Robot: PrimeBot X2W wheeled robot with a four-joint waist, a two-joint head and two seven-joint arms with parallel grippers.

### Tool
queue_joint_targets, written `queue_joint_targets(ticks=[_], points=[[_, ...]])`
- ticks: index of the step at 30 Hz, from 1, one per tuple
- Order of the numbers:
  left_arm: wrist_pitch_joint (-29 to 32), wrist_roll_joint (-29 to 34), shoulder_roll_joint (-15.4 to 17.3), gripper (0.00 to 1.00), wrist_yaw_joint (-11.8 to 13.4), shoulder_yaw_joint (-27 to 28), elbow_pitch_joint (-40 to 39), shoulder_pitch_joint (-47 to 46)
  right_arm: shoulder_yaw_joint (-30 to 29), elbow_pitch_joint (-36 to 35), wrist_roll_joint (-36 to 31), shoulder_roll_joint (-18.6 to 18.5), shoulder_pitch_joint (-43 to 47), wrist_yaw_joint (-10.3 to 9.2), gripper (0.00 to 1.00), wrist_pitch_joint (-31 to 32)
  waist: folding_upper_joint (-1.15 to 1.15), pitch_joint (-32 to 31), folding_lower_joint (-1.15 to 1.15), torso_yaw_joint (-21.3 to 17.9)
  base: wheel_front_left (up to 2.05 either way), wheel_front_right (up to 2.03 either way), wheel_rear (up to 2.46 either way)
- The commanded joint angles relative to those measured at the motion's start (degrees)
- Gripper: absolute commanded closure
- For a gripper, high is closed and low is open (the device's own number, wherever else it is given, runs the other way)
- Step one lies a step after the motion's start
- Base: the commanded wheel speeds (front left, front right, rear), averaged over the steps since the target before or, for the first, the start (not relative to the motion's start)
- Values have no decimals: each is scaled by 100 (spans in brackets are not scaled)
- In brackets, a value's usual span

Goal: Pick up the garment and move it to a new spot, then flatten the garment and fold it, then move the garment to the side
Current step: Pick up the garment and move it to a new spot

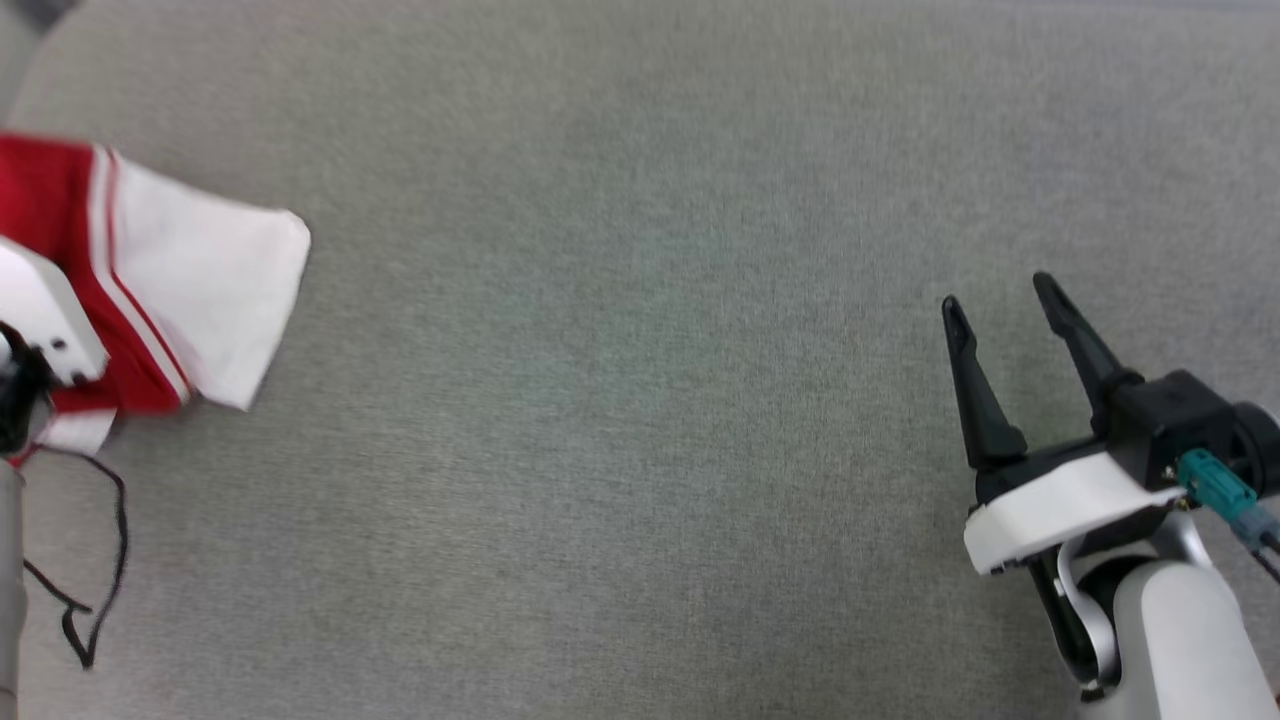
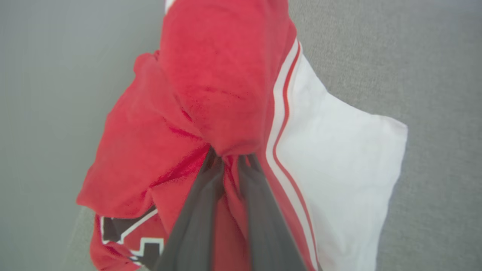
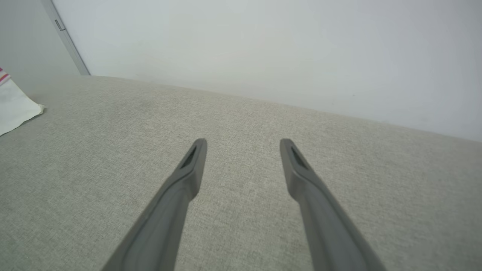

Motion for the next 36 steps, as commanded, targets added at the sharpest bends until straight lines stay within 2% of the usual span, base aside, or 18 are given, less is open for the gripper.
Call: queue_joint_targets(ticks=[1,8,14,20,30,36], points=[[-333,111,43,100,46,-48,-104,-138,-19,39,32,13,115,-4,0,-35,0,-315,-1,111,0,0,0],[-1945,615,61,100,6,-368,-443,-501,-106,140,236,13,418,-4,0,-62,0,-1049,-1,224,0,0,0],[-2650,804,-195,100,-61,-688,-702,-765,-172,141,380,12,673,-4,0,-51,0,-1509,-1,118,0,0,0],[-2902,736,-630,100,-88,-909,-1170,-716,-141,81,390,12,790,-4,0,5,0,-1715,-1,-343,0,0,0],[-2869,438,-1853,100,-185,-1635,-2085,51,-210,-20,457,14,958,-3,0,92,0,-1690,-1,-1224,0,0,0],[-2870,436,-2161,100,-249,-2310,-2331,1000,-225,-93,496,14,994,-4,0,107,0,-1499,-1,-1490,0,0,0]])
